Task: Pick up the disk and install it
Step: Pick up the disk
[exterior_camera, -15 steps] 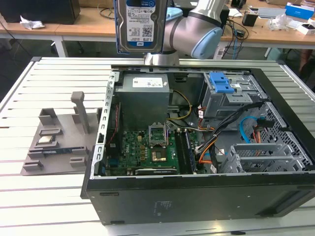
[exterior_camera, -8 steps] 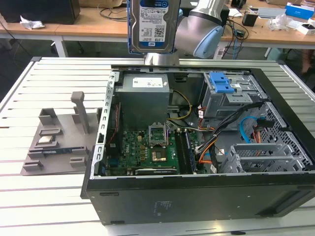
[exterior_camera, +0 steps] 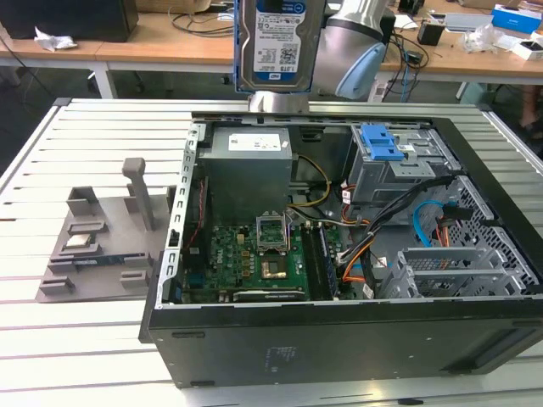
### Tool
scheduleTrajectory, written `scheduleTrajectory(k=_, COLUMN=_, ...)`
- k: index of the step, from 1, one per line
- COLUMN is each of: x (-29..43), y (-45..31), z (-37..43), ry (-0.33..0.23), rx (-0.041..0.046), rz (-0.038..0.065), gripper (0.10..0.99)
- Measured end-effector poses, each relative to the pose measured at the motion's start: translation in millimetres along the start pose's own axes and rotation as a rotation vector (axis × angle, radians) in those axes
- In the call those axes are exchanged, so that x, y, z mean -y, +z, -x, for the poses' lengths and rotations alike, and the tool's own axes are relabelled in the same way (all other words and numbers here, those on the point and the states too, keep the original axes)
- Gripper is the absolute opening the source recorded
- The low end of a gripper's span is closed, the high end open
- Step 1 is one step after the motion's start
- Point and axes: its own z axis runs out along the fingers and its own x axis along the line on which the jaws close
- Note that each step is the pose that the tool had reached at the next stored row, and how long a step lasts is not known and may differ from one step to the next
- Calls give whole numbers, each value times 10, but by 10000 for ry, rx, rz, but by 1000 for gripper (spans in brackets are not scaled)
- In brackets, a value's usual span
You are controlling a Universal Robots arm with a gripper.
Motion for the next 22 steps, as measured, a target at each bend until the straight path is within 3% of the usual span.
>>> scheduleTrajectory(k=2, x=77, y=-5, z=-4, ry=-1, rx=1, rz=0, gripper=365)
scheduleTrajectory(k=11, x=302, y=-19, z=-14, ry=0, rx=1, rz=0, gripper=365)
scheduleTrajectory(k=22, x=543, y=-34, z=-25, ry=-1, rx=0, rz=0, gripper=365)
